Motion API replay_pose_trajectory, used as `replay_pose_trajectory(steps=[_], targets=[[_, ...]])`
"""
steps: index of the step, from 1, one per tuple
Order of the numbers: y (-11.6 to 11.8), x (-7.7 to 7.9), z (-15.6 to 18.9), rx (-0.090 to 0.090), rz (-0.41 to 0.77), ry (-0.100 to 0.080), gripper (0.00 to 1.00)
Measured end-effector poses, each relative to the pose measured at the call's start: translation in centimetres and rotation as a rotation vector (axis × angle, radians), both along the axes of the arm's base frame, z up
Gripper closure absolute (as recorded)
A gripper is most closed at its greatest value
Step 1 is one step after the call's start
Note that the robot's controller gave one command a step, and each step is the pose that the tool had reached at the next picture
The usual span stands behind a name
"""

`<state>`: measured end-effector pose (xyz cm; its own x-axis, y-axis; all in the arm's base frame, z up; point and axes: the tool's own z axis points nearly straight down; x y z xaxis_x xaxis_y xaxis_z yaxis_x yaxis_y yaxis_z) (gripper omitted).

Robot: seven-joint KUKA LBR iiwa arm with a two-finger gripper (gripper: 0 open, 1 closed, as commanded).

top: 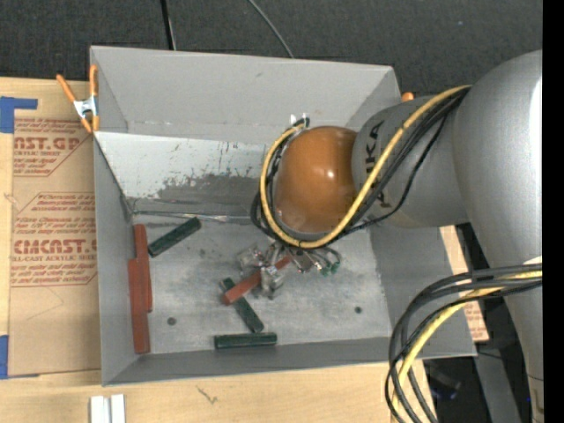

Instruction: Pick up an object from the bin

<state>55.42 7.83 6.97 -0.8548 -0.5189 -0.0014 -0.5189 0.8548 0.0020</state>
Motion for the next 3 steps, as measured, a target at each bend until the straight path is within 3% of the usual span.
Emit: replay_pose_trajectory(steps=[1, 2, 3], targets=[[-1.0, -0.6, 5.4, -0.002, 0.009, 0.006, 1.0], [-0.4, 1.8, 12.4, -0.002, 0.039, 0.0, 1.0], [-2.3, -2.1, 16.1, 0.0, 0.03, 0.001, 1.0]])
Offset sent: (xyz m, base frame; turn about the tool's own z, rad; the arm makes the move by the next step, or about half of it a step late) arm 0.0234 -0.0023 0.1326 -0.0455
